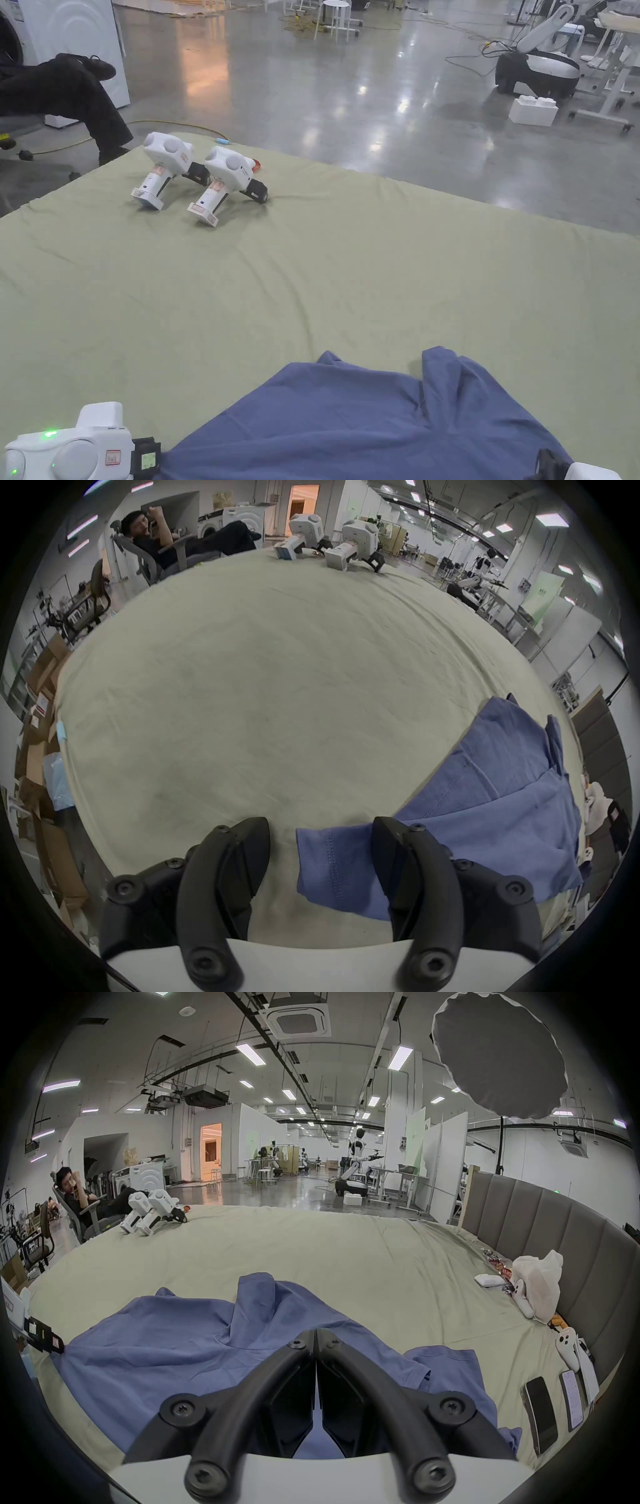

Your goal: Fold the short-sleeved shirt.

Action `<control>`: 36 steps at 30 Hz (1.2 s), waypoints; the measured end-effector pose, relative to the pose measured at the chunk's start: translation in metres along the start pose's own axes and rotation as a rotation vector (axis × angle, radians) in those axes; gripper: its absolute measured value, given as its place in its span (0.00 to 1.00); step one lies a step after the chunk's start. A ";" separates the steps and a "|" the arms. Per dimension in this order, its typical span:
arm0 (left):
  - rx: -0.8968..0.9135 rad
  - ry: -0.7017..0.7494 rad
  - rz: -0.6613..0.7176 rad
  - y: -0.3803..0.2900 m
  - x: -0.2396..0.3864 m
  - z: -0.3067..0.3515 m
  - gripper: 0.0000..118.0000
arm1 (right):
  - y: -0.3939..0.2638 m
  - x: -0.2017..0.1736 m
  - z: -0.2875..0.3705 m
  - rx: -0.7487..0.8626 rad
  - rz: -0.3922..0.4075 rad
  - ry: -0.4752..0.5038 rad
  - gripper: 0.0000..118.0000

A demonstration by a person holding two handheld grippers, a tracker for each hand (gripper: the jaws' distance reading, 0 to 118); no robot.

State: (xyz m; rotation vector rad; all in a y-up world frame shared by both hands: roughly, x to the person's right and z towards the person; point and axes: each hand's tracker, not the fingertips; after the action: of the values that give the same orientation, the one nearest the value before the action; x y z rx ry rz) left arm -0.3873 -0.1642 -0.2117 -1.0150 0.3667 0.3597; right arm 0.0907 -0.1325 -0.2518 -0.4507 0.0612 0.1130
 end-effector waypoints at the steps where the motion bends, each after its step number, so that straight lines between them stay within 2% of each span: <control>1: 0.010 0.001 -0.022 -0.001 0.004 0.003 0.41 | 0.000 0.000 -0.001 -0.002 0.005 0.000 0.00; 2: 0.021 -0.001 -0.043 -0.002 0.008 0.005 0.29 | 0.000 0.000 -0.004 -0.005 0.008 0.000 0.00; 5: 0.012 -0.045 -0.034 -0.003 0.006 0.006 0.05 | 0.004 0.002 -0.016 -0.022 0.013 0.009 0.00; 7: 0.007 -0.062 -0.016 -0.003 0.000 0.002 0.02 | 0.009 0.006 -0.029 -0.040 0.013 0.008 0.02; 8: 0.013 -0.063 -0.029 -0.004 0.000 0.005 0.01 | 0.013 0.010 -0.038 -0.055 0.011 0.015 0.11; 9: 0.022 -0.068 -0.046 -0.005 0.000 0.008 0.01 | 0.018 0.015 -0.048 -0.084 0.023 0.005 0.29; 11: 0.032 -0.072 -0.072 -0.006 -0.002 0.010 0.01 | 0.029 0.027 -0.075 -0.132 0.025 0.003 0.70; 12: 0.043 -0.080 -0.080 -0.007 -0.003 0.014 0.01 | 0.034 0.033 -0.090 -0.164 0.027 0.019 0.75; 13: 0.058 -0.083 -0.080 -0.009 -0.005 0.017 0.01 | 0.038 0.039 -0.104 -0.171 0.018 0.025 0.75; 16: 0.082 -0.098 -0.071 -0.010 -0.008 0.021 0.01 | 0.048 0.057 -0.156 -0.277 0.056 0.027 0.75; 17: 0.090 -0.099 -0.073 -0.011 -0.009 0.023 0.01 | 0.046 0.061 -0.173 -0.305 0.083 0.044 0.75; 19: 0.092 -0.099 -0.076 -0.013 -0.008 0.021 0.01 | 0.041 0.070 -0.199 -0.369 0.075 0.098 0.73; 21: 0.090 -0.096 -0.083 -0.015 -0.008 0.022 0.01 | 0.033 0.074 -0.220 -0.491 0.051 0.134 0.62; 23: 0.089 -0.091 -0.092 -0.018 -0.004 0.021 0.01 | 0.022 0.075 -0.229 -0.578 0.028 0.158 0.43; 25: 0.086 -0.090 -0.096 -0.018 -0.004 0.022 0.01 | 0.014 0.076 -0.230 -0.571 0.012 0.206 0.41; 27: 0.090 -0.085 -0.097 -0.019 -0.003 0.021 0.01 | 0.018 0.075 -0.225 -0.545 0.020 0.187 0.33; 29: 0.098 -0.081 -0.103 -0.019 -0.002 0.022 0.01 | 0.020 0.072 -0.224 -0.526 0.012 0.233 0.04; 31: 0.105 -0.073 -0.107 -0.019 -0.001 0.021 0.01 | 0.020 0.061 -0.220 -0.524 0.144 0.193 0.04; 32: 0.112 -0.072 -0.105 -0.018 -0.001 0.022 0.01 | 0.021 0.057 -0.216 -0.499 0.185 0.184 0.03; 34: 0.126 -0.077 -0.089 -0.015 -0.002 0.027 0.01 | 0.024 0.051 -0.208 -0.458 0.191 0.168 0.03; 36: 0.155 -0.090 -0.083 -0.011 -0.002 0.033 0.01 | 0.032 0.056 -0.197 -0.401 0.158 0.153 0.03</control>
State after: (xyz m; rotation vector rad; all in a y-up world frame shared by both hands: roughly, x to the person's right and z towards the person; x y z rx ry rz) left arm -0.3796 -0.1412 -0.1865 -0.8568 0.2661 0.2967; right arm 0.1352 -0.1850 -0.4470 -0.8554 0.2277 0.2484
